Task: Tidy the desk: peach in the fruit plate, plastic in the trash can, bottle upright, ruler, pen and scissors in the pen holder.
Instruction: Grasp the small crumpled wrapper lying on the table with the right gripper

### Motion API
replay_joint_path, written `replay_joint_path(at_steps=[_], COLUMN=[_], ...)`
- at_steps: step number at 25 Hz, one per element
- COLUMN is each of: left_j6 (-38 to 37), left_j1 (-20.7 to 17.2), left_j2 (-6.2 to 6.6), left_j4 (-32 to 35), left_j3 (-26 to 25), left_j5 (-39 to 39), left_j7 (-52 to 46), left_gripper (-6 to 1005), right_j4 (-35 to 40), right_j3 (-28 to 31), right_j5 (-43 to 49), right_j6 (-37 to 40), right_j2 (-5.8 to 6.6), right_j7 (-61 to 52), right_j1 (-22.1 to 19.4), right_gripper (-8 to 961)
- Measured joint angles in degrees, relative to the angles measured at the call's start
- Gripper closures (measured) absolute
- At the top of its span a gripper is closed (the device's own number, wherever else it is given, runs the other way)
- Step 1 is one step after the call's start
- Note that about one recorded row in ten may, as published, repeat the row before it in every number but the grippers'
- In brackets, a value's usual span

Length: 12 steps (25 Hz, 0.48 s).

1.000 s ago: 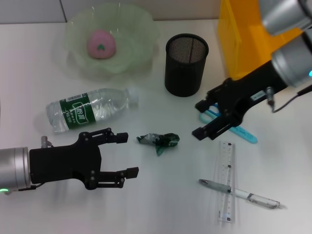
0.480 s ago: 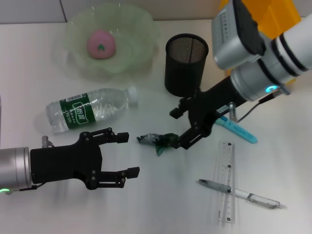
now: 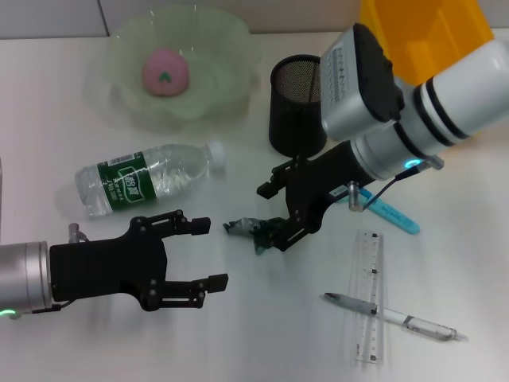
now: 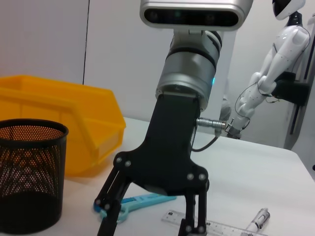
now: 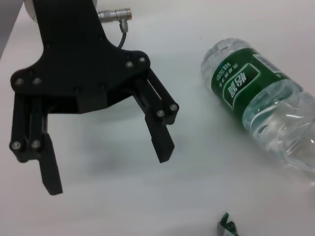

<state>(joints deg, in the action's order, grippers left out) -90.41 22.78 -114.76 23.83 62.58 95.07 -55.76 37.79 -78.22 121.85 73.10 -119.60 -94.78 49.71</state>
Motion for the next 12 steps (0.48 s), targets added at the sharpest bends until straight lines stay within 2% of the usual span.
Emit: replay_joint_path(at_steps=[6, 12], left_j6=[0.42, 1.11], left_j1=[-0.22, -0.33], left_j2=[0.01, 0.06], left_j4=[-0.02, -0.01], left_j3=[-0.01, -0.08], left_j5=[-0.02, -0.12], left_j7=[-0.03, -0.05], left_gripper=[179, 180], right_j4=[-1.57, -2.79], right_j3=[-3.87, -4.43], right_j5=[-2.55, -3.97], right_j6=[-3.31, -4.41], right_j2=[-0.06, -0.19], right_j7=[0.91, 2.34], right_j1=[0.13, -0.1], right_gripper=[135, 135])
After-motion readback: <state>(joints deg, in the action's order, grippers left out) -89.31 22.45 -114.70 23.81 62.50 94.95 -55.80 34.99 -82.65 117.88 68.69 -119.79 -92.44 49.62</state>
